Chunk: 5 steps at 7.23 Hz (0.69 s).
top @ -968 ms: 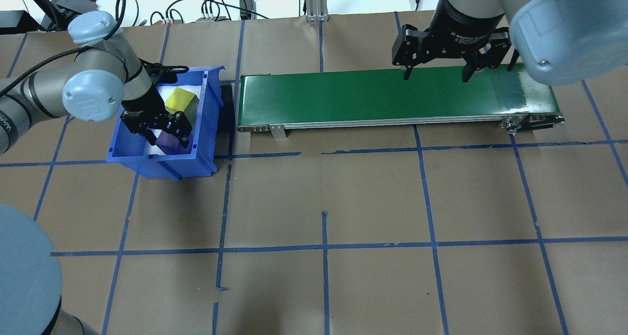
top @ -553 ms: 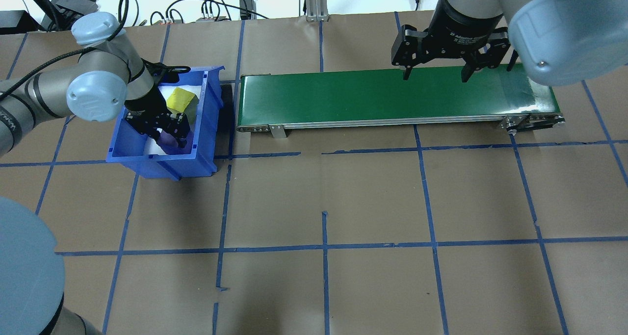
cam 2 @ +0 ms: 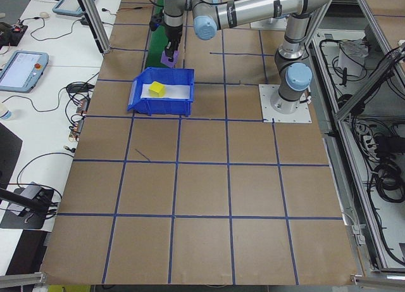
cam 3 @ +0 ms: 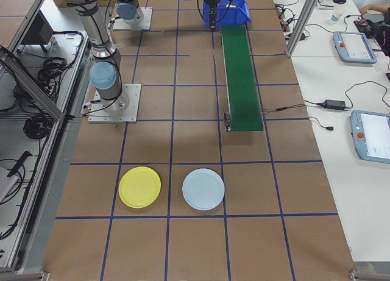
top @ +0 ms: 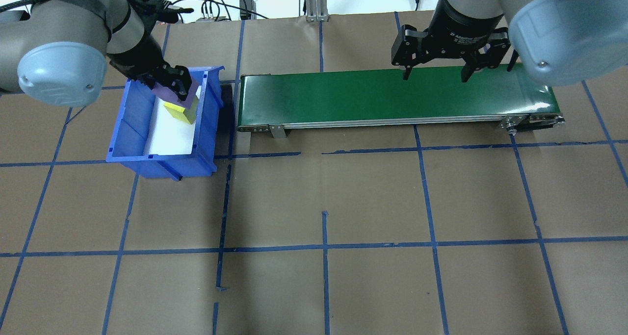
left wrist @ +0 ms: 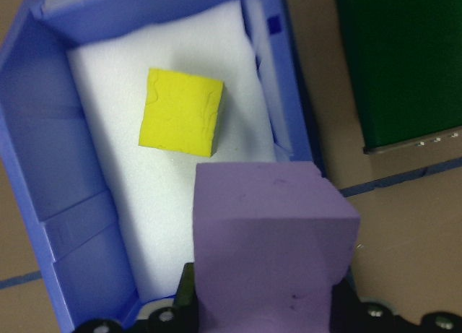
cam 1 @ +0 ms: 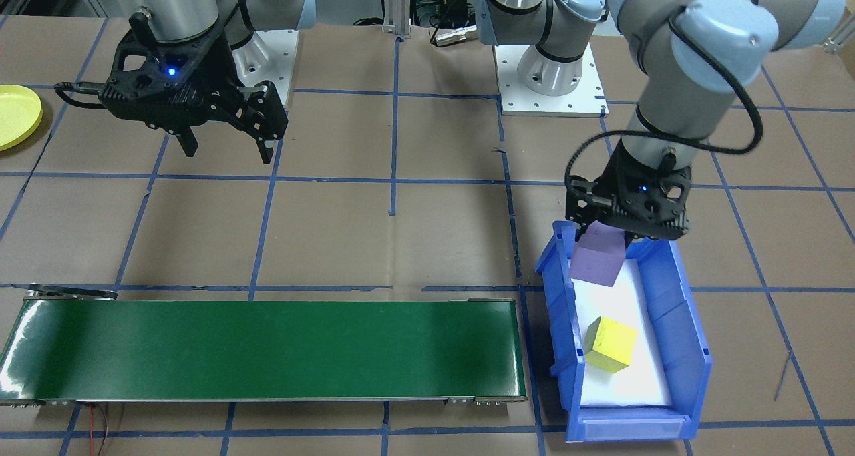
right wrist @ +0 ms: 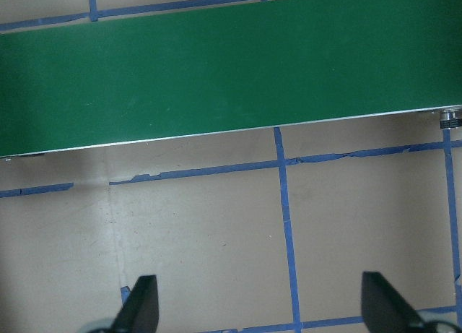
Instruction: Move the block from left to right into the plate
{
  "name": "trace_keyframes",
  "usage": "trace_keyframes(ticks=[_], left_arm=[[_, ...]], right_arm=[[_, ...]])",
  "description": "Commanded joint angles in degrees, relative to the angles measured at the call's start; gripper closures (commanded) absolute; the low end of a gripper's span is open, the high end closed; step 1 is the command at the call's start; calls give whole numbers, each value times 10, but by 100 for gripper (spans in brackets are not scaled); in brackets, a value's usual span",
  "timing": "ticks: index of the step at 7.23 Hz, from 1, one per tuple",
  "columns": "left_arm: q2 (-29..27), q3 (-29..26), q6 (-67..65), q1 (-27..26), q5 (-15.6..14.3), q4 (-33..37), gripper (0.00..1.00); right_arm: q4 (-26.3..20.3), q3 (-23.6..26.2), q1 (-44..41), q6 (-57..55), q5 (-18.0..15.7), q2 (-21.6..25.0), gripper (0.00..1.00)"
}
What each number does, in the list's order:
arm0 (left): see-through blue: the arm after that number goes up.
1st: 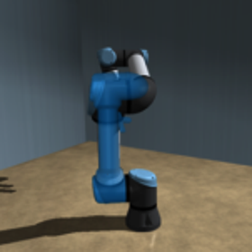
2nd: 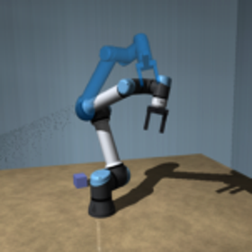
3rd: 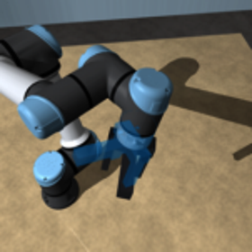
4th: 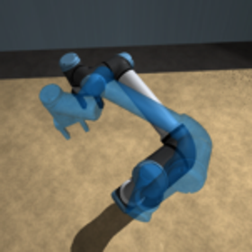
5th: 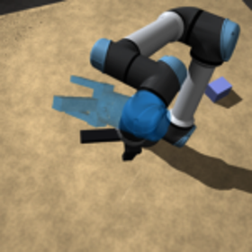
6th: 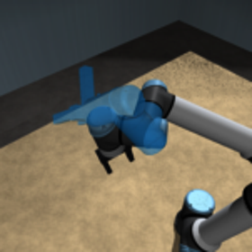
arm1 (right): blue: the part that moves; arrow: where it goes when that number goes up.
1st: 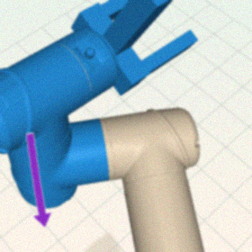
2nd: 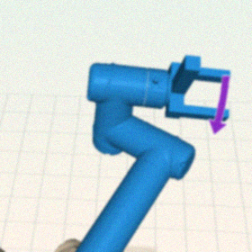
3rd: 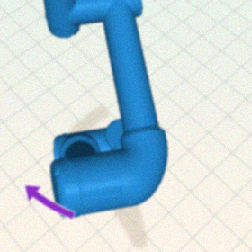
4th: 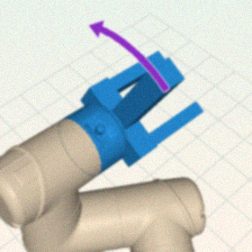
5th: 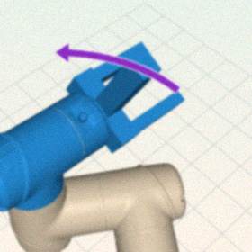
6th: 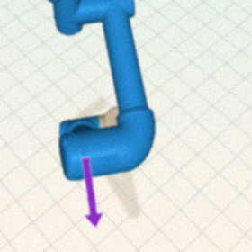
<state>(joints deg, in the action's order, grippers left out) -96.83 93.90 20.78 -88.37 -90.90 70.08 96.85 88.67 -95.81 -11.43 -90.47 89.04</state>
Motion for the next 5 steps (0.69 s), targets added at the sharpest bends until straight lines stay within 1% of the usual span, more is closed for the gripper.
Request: trace_keyframes(ticks=[1,2,3,4,5], left_arm=[[-19,0,-40,-53,22,-52,57],[-80,1,-54,-64,62,-108,57],[-120,1,-60,-71,65,-169,57],[-146,1,-59,-73,66,-178,57],[-167,1,-58,-73,81,-198,57]], right_arm=[[0,-1,0,0,0,0,0],[0,-1,-1,0,0,0,0],[0,-1,-1,0,-1,0,0],[0,-1,-1,0,-1,0,0],[0,-1,-1,0,-1,0,0]])
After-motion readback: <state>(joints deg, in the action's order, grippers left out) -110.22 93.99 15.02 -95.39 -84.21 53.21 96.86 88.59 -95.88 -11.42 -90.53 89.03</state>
